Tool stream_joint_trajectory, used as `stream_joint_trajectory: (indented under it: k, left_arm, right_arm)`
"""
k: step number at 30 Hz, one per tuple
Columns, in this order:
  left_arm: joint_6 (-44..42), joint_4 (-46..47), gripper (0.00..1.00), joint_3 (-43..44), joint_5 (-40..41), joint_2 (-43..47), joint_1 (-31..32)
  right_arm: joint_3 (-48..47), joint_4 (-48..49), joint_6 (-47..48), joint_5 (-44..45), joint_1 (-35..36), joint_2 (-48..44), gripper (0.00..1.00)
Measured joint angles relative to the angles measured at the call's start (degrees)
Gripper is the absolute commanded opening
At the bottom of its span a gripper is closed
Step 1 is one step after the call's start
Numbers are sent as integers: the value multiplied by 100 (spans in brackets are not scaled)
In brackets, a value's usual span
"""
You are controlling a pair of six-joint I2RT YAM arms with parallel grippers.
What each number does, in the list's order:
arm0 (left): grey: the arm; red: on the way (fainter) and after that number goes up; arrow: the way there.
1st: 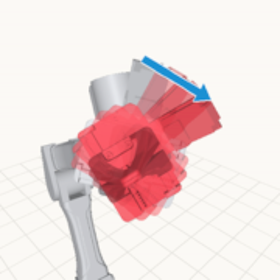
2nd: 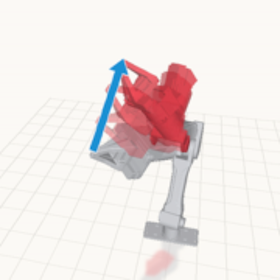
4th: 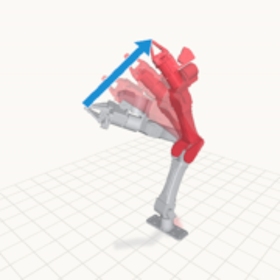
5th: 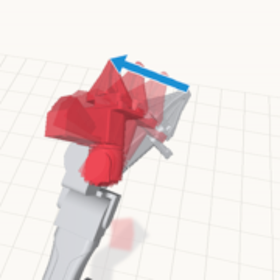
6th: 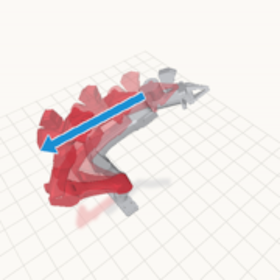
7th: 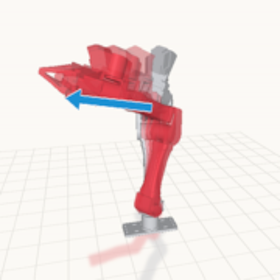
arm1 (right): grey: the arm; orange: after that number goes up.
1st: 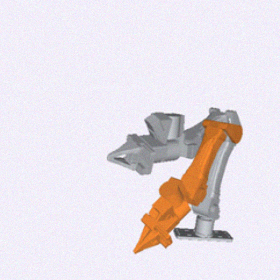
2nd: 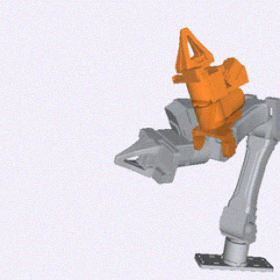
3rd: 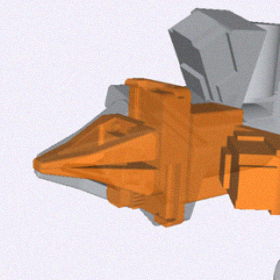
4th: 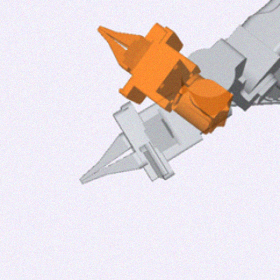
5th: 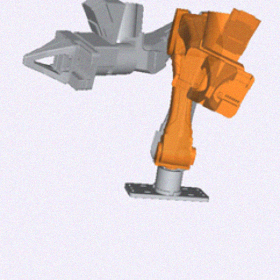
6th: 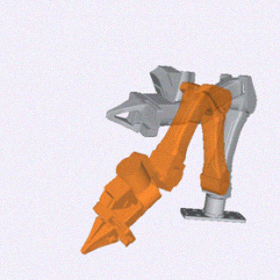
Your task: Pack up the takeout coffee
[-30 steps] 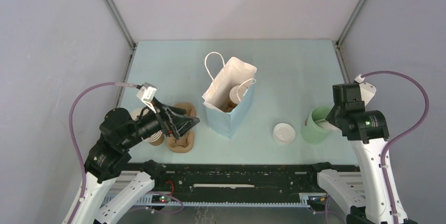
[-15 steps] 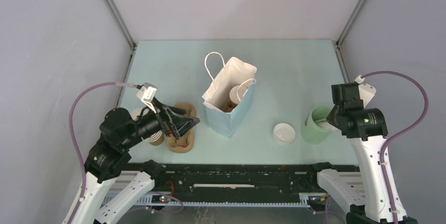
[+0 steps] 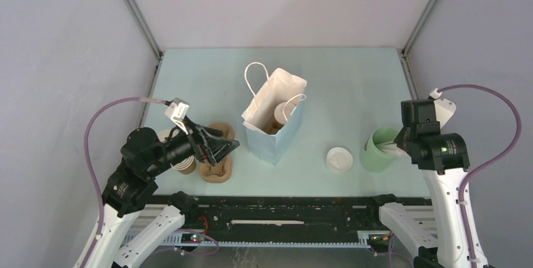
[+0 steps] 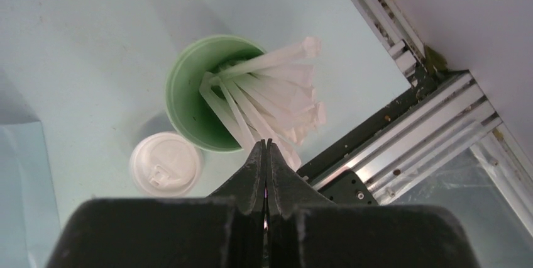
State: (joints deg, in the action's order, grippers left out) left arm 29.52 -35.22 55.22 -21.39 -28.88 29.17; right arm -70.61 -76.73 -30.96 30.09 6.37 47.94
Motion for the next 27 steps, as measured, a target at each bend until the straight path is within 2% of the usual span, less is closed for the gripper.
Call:
stream_joint_trajectory:
  k: [9, 15, 21, 24, 27]
  left_arm:
    - [-2, -2, 94, 0, 15, 0, 0]
    - [-7, -9, 94, 0, 101, 0, 0]
    - [-9, -24, 94, 4, 315, 9, 0]
    - [-13, -122, 94, 9, 428, 46, 0]
    - [-17, -249, 94, 9, 584, 138, 0]
  right_arm:
    - [-931, 184, 577, 7, -2, -81, 0]
    - [-2020, 282, 1084, -402, -4, -127, 0]
    - [-2771, 957, 1547, -1659, -4, -225, 0]
    - [-3193, 1504, 1539, -2881, -4, -50, 0]
    - [-3956, 2052, 1349, -4426, 17, 540, 0]
